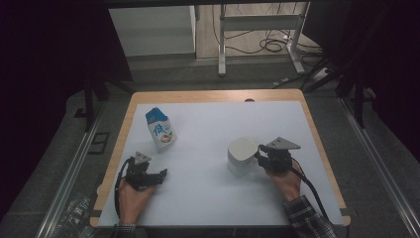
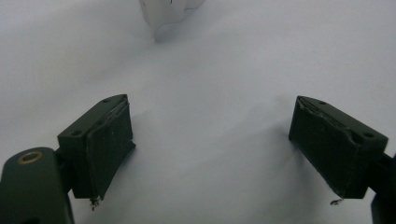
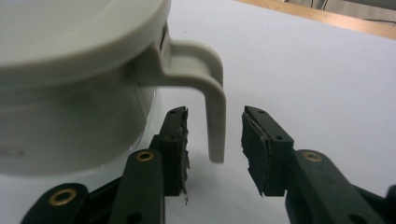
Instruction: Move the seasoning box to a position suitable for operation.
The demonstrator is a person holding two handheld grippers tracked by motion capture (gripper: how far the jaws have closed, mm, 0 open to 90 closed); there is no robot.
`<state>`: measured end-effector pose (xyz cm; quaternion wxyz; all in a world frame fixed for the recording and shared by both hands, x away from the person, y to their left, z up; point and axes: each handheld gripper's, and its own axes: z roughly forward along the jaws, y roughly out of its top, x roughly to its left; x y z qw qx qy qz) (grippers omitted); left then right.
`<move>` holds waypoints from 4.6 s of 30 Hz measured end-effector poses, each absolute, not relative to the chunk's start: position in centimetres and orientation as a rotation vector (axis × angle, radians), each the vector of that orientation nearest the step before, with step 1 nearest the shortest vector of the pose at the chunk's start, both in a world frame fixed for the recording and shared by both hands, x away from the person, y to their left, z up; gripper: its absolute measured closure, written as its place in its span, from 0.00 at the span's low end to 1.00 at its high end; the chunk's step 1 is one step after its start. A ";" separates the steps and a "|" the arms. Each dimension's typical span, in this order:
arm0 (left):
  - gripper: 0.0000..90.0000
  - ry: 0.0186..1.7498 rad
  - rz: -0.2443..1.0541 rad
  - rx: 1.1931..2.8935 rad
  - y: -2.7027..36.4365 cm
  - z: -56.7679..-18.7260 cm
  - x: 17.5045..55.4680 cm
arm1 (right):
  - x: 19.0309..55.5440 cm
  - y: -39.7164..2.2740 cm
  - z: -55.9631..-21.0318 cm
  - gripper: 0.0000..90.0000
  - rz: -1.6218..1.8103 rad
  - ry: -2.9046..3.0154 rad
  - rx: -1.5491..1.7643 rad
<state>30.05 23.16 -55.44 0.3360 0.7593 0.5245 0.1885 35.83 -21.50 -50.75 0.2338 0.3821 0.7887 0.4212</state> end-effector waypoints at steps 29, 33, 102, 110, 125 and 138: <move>0.42 1.219 0.511 1.823 26.7 -49.4 34.0 | 33.6 -25.9 -51.4 0.42 1.096 2.194 1.154; 0.48 1.198 0.507 1.813 26.9 -48.6 34.9 | 33.4 -26.1 -51.6 0.41 1.090 2.206 1.164; 0.08 1.339 0.485 2.003 24.4 -55.6 33.2 | 37.0 -21.2 -43.6 0.99 1.287 2.308 0.921; 0.08 1.339 0.485 2.002 24.4 -55.6 33.2 | 37.0 -21.2 -43.6 0.99 1.294 2.306 0.925; 0.08 1.339 0.485 2.004 24.5 -55.6 33.2 | 37.3 -21.7 -44.4 0.99 1.254 2.293 0.959; 0.08 1.337 0.486 2.008 24.5 -55.6 33.2 | 37.7 -22.8 -46.0 0.99 1.274 2.285 1.008</move>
